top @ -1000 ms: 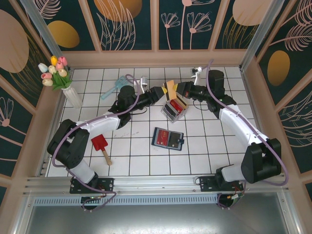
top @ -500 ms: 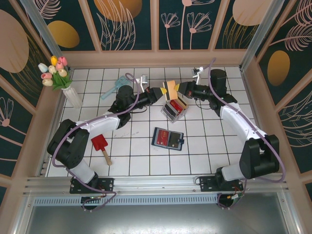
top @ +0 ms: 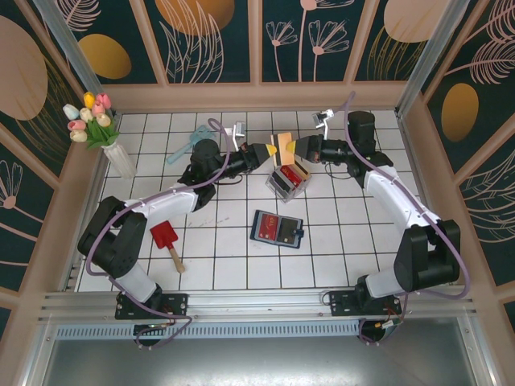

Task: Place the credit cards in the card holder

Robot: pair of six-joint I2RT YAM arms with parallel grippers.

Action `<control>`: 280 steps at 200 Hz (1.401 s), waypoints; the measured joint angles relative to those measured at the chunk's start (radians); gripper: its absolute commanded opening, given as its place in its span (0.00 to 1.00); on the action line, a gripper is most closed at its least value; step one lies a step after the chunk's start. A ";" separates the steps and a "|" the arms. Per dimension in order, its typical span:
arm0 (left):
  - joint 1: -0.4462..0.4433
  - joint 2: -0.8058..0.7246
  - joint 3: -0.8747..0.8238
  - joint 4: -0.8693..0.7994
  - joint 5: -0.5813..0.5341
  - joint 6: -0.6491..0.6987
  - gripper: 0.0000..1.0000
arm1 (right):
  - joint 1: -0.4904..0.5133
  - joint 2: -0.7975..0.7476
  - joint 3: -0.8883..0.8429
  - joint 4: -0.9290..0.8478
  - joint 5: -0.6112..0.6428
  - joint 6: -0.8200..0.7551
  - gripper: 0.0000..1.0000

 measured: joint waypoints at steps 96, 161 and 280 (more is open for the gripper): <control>-0.026 -0.080 -0.110 -0.560 -0.315 0.217 0.66 | 0.253 -0.112 -0.222 -0.357 0.705 0.006 0.00; -0.136 -0.001 -0.122 -0.768 -0.396 0.315 0.65 | 0.591 -0.112 -0.273 -0.410 1.077 0.274 0.00; -0.154 0.085 -0.140 -0.742 -0.291 0.368 0.60 | 0.627 -0.050 -0.280 -0.524 1.238 0.402 0.00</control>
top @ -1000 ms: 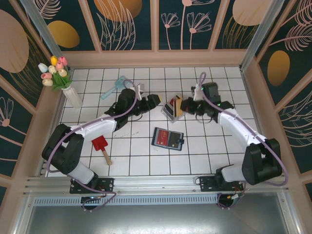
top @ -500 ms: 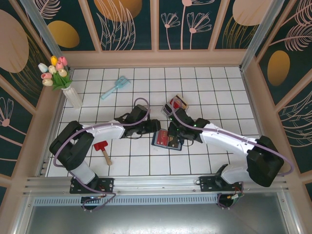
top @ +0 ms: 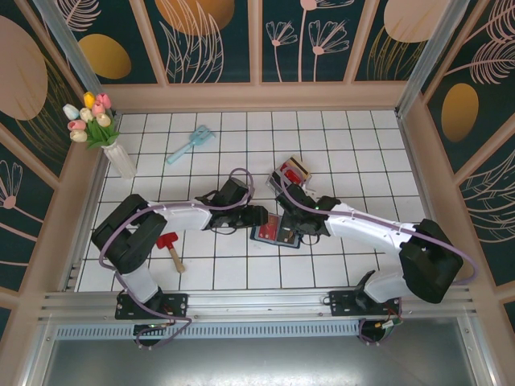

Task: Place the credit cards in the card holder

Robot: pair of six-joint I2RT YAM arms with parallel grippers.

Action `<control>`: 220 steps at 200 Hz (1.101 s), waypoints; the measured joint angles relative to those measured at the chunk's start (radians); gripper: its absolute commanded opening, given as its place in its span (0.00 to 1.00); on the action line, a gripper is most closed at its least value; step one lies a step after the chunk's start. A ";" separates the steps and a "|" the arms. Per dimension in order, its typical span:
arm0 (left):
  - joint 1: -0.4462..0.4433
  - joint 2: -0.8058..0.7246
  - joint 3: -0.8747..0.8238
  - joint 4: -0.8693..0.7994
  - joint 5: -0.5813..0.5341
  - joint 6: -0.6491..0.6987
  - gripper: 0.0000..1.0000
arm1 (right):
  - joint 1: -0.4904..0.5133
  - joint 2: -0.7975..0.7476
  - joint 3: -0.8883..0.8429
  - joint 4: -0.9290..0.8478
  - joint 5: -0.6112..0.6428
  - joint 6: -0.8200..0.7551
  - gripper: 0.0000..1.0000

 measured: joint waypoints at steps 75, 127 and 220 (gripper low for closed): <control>-0.004 0.025 0.000 0.004 0.021 0.021 0.28 | 0.002 0.003 0.000 -0.069 0.043 0.005 0.00; -0.004 0.032 -0.002 0.007 0.024 0.026 0.10 | -0.003 -0.023 -0.003 -0.116 0.064 0.028 0.00; -0.004 0.034 -0.003 0.014 0.029 0.024 0.05 | -0.065 -0.093 -0.076 -0.106 0.037 0.024 0.00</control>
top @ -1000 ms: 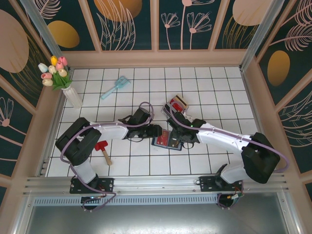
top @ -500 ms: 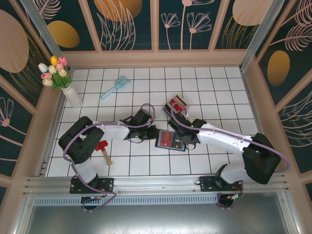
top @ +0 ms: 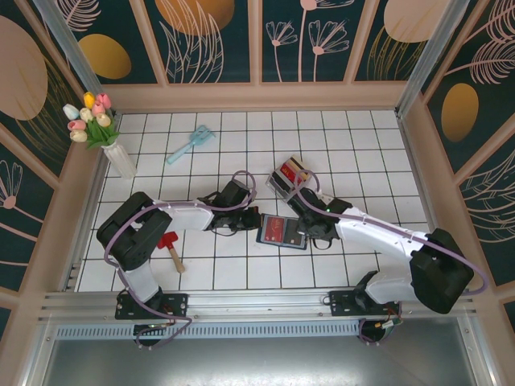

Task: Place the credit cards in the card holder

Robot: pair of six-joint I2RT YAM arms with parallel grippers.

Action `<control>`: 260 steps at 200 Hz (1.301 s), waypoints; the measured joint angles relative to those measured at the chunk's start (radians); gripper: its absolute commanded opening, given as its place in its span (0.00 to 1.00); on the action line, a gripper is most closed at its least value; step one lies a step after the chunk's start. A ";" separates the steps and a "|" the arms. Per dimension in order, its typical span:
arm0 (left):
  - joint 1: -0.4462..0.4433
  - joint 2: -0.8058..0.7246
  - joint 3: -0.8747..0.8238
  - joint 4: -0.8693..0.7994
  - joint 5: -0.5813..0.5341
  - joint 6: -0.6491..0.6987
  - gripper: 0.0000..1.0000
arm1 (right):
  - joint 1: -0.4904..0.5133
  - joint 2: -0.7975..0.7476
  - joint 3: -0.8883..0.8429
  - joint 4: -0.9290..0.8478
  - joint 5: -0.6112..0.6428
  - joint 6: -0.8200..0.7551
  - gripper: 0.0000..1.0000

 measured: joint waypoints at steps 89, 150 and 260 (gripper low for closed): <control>0.000 0.002 0.000 0.004 0.003 -0.003 0.03 | -0.007 -0.005 -0.005 0.019 -0.001 0.000 0.00; 0.000 0.002 -0.001 0.011 0.003 -0.003 0.02 | -0.021 -0.027 -0.004 0.024 0.012 -0.007 0.00; 0.000 0.002 -0.001 0.011 0.007 -0.010 0.02 | -0.039 -0.005 -0.027 0.104 -0.042 -0.026 0.00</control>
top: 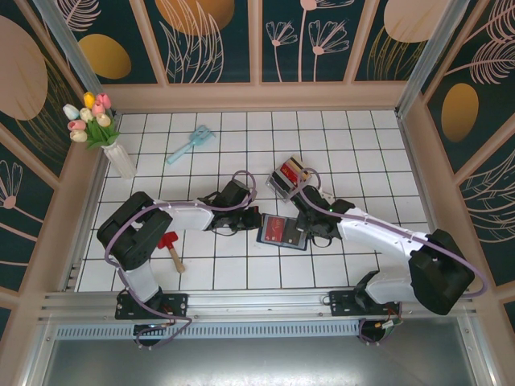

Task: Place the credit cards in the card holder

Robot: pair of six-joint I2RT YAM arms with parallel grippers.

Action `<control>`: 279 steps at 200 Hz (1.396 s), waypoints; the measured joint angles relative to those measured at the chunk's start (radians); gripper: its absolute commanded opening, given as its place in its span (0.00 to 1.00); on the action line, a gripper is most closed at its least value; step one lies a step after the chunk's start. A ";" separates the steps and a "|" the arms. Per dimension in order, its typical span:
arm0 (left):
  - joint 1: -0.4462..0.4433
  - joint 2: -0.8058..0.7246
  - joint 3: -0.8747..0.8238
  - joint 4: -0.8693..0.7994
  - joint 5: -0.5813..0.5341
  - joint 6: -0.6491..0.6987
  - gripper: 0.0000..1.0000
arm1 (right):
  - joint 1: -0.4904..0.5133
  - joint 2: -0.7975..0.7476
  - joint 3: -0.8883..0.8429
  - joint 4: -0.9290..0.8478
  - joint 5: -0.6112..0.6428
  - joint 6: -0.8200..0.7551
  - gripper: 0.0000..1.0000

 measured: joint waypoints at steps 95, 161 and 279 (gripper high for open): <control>0.000 0.004 0.000 0.008 0.010 -0.005 0.02 | 0.000 -0.077 0.008 0.075 -0.080 -0.016 0.00; 0.000 0.004 0.000 0.013 0.010 -0.012 0.00 | 0.013 0.003 0.031 0.203 -0.190 -0.057 0.00; 0.000 -0.015 -0.066 0.094 0.007 -0.090 0.00 | -0.124 -0.188 -0.251 0.429 -0.428 -0.029 0.00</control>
